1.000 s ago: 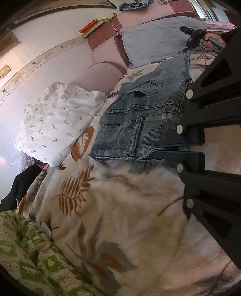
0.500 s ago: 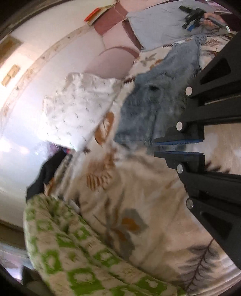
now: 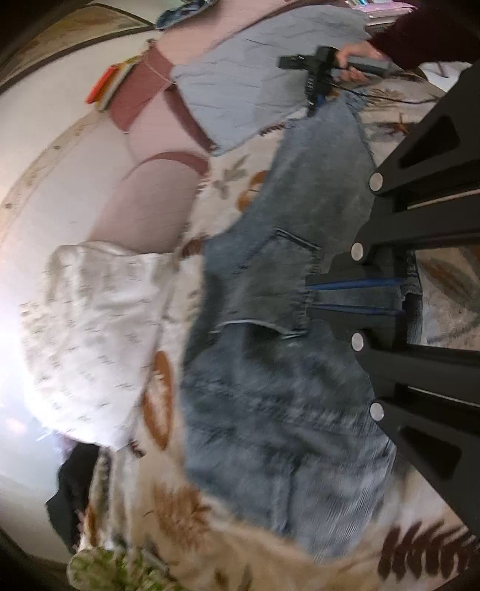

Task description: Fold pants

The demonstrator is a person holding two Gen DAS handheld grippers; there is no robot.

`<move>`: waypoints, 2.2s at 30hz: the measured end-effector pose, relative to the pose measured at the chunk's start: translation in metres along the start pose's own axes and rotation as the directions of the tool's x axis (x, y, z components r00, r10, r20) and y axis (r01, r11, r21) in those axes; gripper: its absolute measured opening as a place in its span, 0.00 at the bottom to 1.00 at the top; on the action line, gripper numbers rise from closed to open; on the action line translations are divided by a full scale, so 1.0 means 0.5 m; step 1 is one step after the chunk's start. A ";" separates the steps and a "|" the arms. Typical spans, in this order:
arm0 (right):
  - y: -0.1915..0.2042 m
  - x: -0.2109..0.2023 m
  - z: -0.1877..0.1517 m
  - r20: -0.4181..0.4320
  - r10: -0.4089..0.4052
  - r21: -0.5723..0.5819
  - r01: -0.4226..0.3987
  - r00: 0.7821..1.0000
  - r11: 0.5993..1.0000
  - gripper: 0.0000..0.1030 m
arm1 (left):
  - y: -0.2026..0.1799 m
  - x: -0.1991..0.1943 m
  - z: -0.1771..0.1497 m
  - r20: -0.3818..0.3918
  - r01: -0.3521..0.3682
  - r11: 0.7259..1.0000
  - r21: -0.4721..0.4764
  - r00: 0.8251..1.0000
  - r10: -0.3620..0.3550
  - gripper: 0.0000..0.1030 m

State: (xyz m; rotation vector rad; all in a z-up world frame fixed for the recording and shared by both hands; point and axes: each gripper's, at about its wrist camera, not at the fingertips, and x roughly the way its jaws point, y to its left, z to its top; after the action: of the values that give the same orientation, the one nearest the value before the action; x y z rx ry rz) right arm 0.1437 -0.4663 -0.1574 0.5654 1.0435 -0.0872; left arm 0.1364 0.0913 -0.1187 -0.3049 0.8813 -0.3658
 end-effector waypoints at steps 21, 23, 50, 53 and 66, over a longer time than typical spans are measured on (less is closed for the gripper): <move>0.019 0.063 0.119 0.122 -0.151 -0.008 0.153 0.981 0.988 0.12 | -0.019 0.058 -0.018 -0.055 -0.052 0.993 0.108 0.997 0.058 0.10; 0.021 0.042 0.110 0.131 -0.159 0.007 0.160 0.978 0.987 0.32 | -0.022 0.051 -0.016 -0.050 -0.050 0.994 0.101 0.997 0.055 0.10; 0.372 0.054 -0.265 -0.067 -0.141 -0.403 0.103 0.988 0.909 0.38 | -0.126 0.091 -0.079 -0.202 0.006 0.973 0.231 0.978 0.042 0.18; 0.366 0.050 -0.275 -0.084 -0.140 -0.406 0.094 0.987 0.909 0.38 | -0.128 0.087 -0.085 -0.196 0.008 0.970 0.245 0.980 0.041 0.18; 0.393 0.010 -0.255 -0.027 0.007 -0.424 -0.018 1.000 0.905 0.40 | -0.111 0.005 -0.020 -0.015 -0.039 0.978 0.203 0.999 0.042 0.18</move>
State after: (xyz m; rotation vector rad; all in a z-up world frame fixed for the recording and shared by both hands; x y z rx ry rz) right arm 0.1101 -0.2359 -0.1304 0.1749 1.0440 0.1580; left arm 0.1198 0.0396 -0.1038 -0.0955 0.8597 -0.4176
